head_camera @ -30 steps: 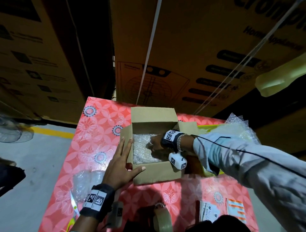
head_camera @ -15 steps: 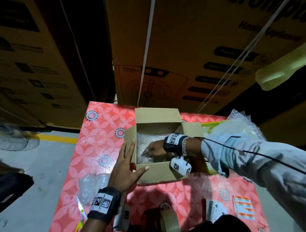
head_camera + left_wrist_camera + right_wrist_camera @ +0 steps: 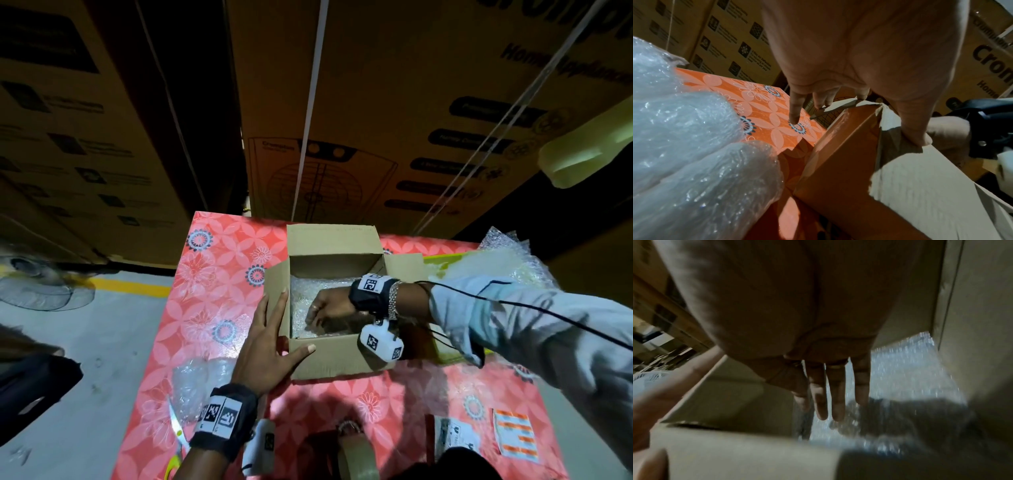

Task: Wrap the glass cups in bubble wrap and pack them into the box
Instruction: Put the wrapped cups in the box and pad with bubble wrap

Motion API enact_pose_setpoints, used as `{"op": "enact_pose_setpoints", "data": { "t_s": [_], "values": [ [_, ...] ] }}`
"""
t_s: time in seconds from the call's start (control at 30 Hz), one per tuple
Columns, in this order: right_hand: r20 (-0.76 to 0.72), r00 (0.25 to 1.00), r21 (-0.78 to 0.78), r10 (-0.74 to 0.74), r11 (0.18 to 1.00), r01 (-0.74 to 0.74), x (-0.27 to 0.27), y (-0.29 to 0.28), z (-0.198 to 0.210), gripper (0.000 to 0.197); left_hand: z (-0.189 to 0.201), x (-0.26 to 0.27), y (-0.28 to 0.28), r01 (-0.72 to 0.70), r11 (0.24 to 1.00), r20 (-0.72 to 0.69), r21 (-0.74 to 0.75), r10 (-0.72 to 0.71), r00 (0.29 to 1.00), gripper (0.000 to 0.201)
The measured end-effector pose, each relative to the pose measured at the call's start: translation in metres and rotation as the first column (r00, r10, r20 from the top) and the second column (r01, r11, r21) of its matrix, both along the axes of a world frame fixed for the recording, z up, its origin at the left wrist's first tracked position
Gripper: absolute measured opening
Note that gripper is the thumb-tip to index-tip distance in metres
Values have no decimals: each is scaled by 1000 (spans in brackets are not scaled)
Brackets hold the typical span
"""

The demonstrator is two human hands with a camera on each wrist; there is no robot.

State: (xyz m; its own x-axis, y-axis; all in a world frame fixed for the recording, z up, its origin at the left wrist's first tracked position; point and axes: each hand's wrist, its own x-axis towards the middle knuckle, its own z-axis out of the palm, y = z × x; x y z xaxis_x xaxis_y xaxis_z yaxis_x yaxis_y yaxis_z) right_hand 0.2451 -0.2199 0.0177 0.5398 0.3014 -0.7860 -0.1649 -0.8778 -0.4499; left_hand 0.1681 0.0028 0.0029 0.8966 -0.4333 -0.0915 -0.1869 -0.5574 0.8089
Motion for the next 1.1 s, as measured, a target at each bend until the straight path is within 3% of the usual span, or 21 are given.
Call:
{"op": "enact_pose_setpoints", "data": {
  "t_s": [0.07,0.17,0.23,0.37,0.53,0.7,0.8,0.97,1.1],
  "values": [
    [91,995,-73,51,996,-44,5,-3,22,31,0,0,0,-5,1000,1,-2,5,1000,115],
    [261,965,-101,-9,994,36,18,1,36,36,1,0,-1,-7,1000,2,2,7,1000,114],
    [240,969,-123,52,992,-22,21,16,31,36,1,-1,0,-2,1000,8,18,2,1000,114],
    [34,970,-217,240,949,-227,18,33,9,37,3,0,2,20,998,5,64,-21,1000,117],
    [124,985,-180,116,979,-93,27,18,33,35,7,2,1,9,996,-18,93,-8,1000,115],
    [221,968,92,-123,990,105,5,-40,107,32,13,1,-1,-12,989,-28,149,17,999,117],
    [311,884,235,-350,929,286,-36,-85,134,28,21,-1,-4,-28,965,29,261,21,999,116],
    [348,578,443,-738,673,593,-128,-116,130,17,48,-9,-22,-68,943,131,326,26,991,103],
    [296,377,528,-877,480,701,-199,-109,108,13,66,-24,-49,-42,970,191,241,-5,982,80]
  ]
}}
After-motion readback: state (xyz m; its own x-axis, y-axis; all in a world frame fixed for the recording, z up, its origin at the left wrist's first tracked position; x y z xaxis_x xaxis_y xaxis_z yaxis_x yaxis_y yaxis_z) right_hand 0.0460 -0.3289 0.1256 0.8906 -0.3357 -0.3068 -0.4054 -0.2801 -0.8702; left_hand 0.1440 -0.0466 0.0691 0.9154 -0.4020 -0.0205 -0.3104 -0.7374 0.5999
